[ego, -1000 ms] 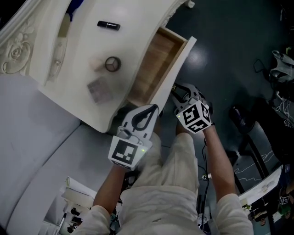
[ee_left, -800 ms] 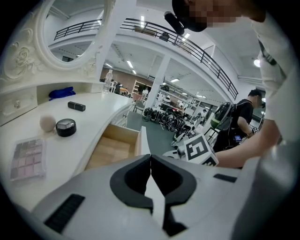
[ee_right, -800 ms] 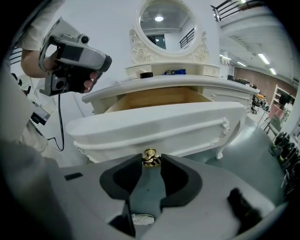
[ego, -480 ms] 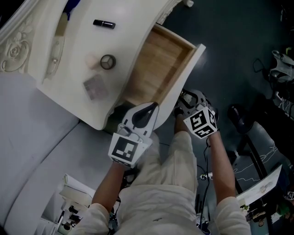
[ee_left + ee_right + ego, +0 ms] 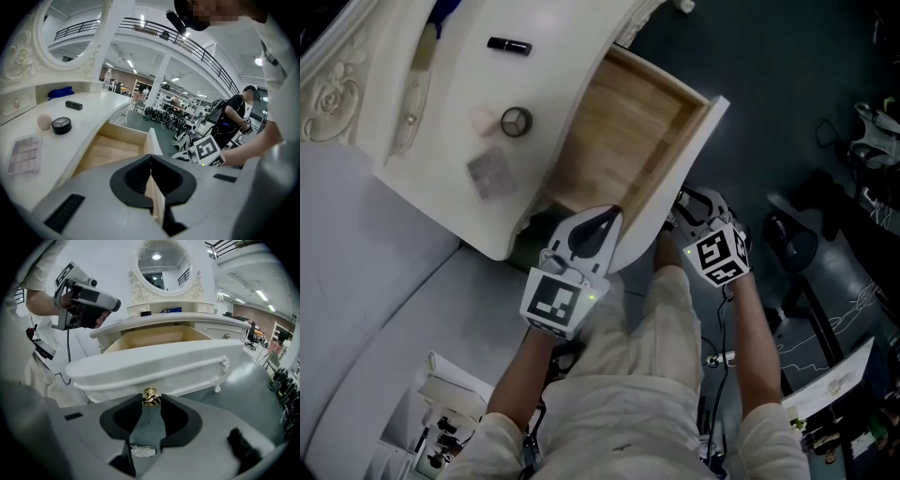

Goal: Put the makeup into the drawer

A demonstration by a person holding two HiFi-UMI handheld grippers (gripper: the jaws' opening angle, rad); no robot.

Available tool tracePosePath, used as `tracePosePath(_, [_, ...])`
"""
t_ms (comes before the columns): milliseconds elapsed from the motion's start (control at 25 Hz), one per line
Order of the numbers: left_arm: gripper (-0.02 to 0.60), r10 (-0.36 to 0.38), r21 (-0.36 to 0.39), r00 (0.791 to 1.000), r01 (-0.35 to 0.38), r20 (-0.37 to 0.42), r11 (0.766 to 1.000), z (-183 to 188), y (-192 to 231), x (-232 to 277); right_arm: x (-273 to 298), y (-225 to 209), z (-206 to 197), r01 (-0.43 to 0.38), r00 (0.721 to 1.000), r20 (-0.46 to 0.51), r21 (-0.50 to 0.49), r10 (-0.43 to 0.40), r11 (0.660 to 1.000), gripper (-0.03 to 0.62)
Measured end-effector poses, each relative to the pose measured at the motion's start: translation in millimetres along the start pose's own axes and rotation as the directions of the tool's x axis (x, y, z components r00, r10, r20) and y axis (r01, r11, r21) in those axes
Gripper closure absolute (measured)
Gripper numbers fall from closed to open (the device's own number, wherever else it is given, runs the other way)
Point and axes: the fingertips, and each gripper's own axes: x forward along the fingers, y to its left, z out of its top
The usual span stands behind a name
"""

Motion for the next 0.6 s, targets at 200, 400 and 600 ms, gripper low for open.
tracePosePath(200, [0.569, 0.010, -0.006, 1.000, -0.010, -0.003, 1.000, -3.6, -1.7, 1.1, 2.7, 0.0, -0.9, -0.003, 1.000, 0.000, 0.018, 0.003, 1.000, 0.465])
tracePosePath(400, [0.570, 0.022, -0.008, 1.000, -0.022, -0.008, 1.000, 1.9, -9.7, -5.6, -16.4, -0.9, -3.6, -0.006, 0.999, -0.052, -0.025, 0.005, 1.000, 0.451])
tracePosePath(600, [0.571, 0.039, 0.001, 0.999, -0.039, 0.000, 0.999, 20.2, -21.1, -28.5, -59.7, 5.2, 21.8, 0.007, 0.999, -0.033, 0.018, -0.007, 1.000, 0.453])
